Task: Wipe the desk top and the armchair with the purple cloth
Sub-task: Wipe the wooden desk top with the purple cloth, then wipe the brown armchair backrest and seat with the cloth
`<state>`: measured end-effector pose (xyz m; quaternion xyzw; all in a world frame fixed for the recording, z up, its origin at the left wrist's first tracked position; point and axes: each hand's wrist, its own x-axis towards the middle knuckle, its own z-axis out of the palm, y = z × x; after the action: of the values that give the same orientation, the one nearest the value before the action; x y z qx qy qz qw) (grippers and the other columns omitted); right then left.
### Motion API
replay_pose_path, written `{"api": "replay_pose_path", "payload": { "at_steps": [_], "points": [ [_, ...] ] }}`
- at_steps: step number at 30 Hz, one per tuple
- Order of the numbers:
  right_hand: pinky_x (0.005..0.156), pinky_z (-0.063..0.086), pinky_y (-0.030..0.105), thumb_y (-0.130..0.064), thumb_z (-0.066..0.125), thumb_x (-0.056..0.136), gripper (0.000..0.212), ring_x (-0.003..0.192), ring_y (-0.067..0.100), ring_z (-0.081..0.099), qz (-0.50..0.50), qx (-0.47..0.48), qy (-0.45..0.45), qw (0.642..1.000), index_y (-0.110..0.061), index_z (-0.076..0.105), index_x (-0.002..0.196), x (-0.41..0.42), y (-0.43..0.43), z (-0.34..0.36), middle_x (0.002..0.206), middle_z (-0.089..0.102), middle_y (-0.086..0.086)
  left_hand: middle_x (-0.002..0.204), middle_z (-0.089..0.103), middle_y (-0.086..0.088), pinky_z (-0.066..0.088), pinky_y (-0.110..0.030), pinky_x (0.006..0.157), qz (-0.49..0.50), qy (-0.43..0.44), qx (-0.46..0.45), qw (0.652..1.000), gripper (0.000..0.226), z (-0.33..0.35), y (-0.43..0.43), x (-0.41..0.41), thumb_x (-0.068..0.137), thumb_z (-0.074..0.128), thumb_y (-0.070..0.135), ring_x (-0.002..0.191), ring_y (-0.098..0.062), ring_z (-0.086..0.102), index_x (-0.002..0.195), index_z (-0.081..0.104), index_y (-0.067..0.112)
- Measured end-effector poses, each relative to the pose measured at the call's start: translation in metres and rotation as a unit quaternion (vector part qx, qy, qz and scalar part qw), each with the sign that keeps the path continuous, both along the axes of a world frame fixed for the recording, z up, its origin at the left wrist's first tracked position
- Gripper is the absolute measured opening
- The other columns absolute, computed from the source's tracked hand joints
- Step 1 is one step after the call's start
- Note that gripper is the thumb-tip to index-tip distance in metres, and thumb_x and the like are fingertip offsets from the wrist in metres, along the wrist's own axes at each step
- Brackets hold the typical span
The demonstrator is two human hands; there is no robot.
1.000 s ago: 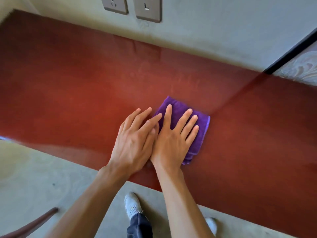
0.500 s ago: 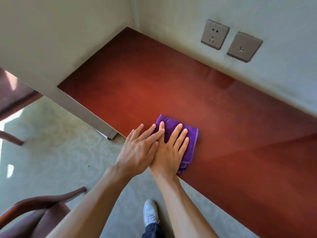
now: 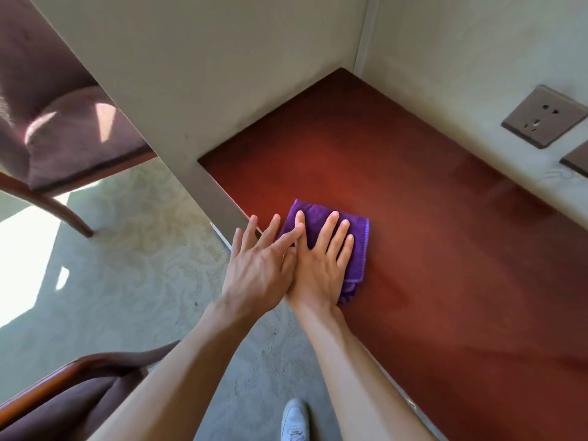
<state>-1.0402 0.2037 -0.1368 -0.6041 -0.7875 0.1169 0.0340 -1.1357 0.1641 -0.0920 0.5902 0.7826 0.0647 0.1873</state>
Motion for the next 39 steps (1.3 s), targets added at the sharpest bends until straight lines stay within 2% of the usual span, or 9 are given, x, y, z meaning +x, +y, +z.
{"api": "replay_pose_path", "payload": {
  "at_steps": [2, 7, 12, 15, 19, 21, 25, 30, 39],
  "points": [
    [0.121, 0.001, 0.058, -0.050, 0.026, 0.095, 0.070, 0.151, 0.048, -0.004, 0.021, 0.009, -0.010, 1.000, -0.032, 0.006, 0.160, -0.017, 0.010, -0.001, 0.163, -0.001, 0.030, 0.171, 0.010, -0.005, 0.001, -0.051, 0.126, 0.030, 0.003, -0.001, 1.000, 0.050, 0.000, 0.007, -0.016, 0.104, 0.025, 0.046, 0.157, -0.034, -0.004, 0.153, 0.025, 0.056],
    [0.121, -0.002, 0.057, -0.047, 0.002, 0.085, 0.076, 0.151, 0.048, -0.004, 0.056, 0.010, -0.010, 0.998, -0.033, 0.007, 0.160, -0.059, 0.033, 0.003, 0.163, -0.002, 0.031, 0.170, 0.005, -0.010, 0.004, -0.052, 0.126, 0.099, -0.056, -0.004, 0.993, 0.049, 0.001, 0.024, -0.053, 0.104, 0.030, 0.047, 0.157, -0.030, -0.005, 0.150, 0.025, 0.061],
    [0.122, -0.004, 0.052, -0.055, 0.019, 0.093, 0.070, 0.152, 0.042, -0.008, 0.085, -0.050, 0.014, 0.995, -0.033, 0.009, 0.159, -0.068, 0.047, 0.014, 0.165, -0.006, 0.026, 0.150, 0.041, -0.003, 0.032, -0.040, 0.115, 0.182, -0.175, 0.054, 0.966, 0.041, 0.001, 0.036, -0.074, 0.103, 0.041, 0.041, 0.141, -0.027, 0.033, 0.142, 0.050, 0.052],
    [0.122, 0.008, 0.046, -0.036, 0.044, 0.102, 0.058, 0.154, 0.033, 0.007, 0.034, -0.053, 0.117, 0.991, -0.026, 0.028, 0.156, -0.042, 0.075, 0.032, 0.166, 0.015, 0.016, 0.142, 0.053, 0.003, 0.042, -0.045, 0.106, 0.144, -0.099, 0.138, 0.975, 0.041, 0.006, 0.060, -0.082, 0.106, 0.040, 0.038, 0.126, -0.027, 0.046, 0.146, 0.050, 0.036],
    [0.123, 0.002, 0.052, -0.012, 0.051, 0.094, 0.072, 0.151, 0.034, 0.020, 0.011, -0.044, 0.015, 0.999, -0.019, 0.020, 0.158, -0.022, 0.113, 0.049, 0.157, 0.039, 0.009, 0.160, 0.040, 0.000, 0.034, -0.049, 0.111, 0.055, -0.044, 0.054, 0.996, 0.055, 0.009, 0.107, -0.097, 0.107, 0.041, 0.035, 0.144, -0.030, 0.035, 0.158, 0.027, 0.022],
    [0.121, 0.008, 0.054, -0.016, 0.056, 0.092, 0.070, 0.139, 0.035, 0.039, 0.021, -0.056, -0.029, 0.998, -0.019, 0.028, 0.155, -0.027, 0.120, 0.050, 0.144, 0.049, 0.010, 0.153, 0.048, -0.003, 0.036, -0.049, 0.108, 0.029, -0.001, 0.009, 1.000, 0.054, 0.004, 0.120, -0.101, 0.106, 0.046, 0.036, 0.140, -0.033, 0.040, 0.156, 0.032, 0.021],
    [0.109, 0.027, 0.053, -0.014, 0.059, 0.091, 0.039, 0.121, 0.036, 0.050, 0.033, -0.060, -0.064, 0.996, -0.019, 0.057, 0.130, -0.035, 0.122, 0.055, 0.128, 0.051, 0.011, 0.138, 0.054, -0.008, 0.040, -0.047, 0.104, 0.031, 0.031, 0.003, 0.999, 0.044, -0.001, 0.115, -0.095, 0.101, 0.056, 0.038, 0.128, -0.033, 0.048, 0.142, 0.054, 0.023],
    [0.097, 0.050, 0.049, -0.010, 0.054, 0.096, 0.029, 0.105, 0.037, 0.059, 0.057, -0.071, 0.071, 0.993, -0.018, 0.060, 0.123, -0.042, 0.122, 0.080, 0.118, 0.043, 0.008, 0.126, 0.053, -0.011, 0.046, -0.047, 0.101, 0.122, -0.082, 0.037, 0.988, 0.032, 0.023, 0.083, -0.101, 0.100, 0.059, 0.028, 0.119, -0.033, 0.054, 0.130, 0.059, 0.017],
    [0.090, 0.045, 0.043, -0.017, 0.057, 0.094, 0.025, 0.102, 0.030, 0.057, 0.174, -0.025, 0.222, 0.959, -0.033, 0.067, 0.109, -0.093, 0.055, 0.212, 0.108, 0.063, 0.001, 0.101, 0.070, 0.004, 0.056, -0.038, 0.082, 0.265, -0.115, 0.148, 0.946, 0.016, 0.173, -0.049, -0.117, 0.100, 0.057, 0.020, 0.092, -0.018, 0.065, 0.115, 0.060, 0.025]
  ]
}}
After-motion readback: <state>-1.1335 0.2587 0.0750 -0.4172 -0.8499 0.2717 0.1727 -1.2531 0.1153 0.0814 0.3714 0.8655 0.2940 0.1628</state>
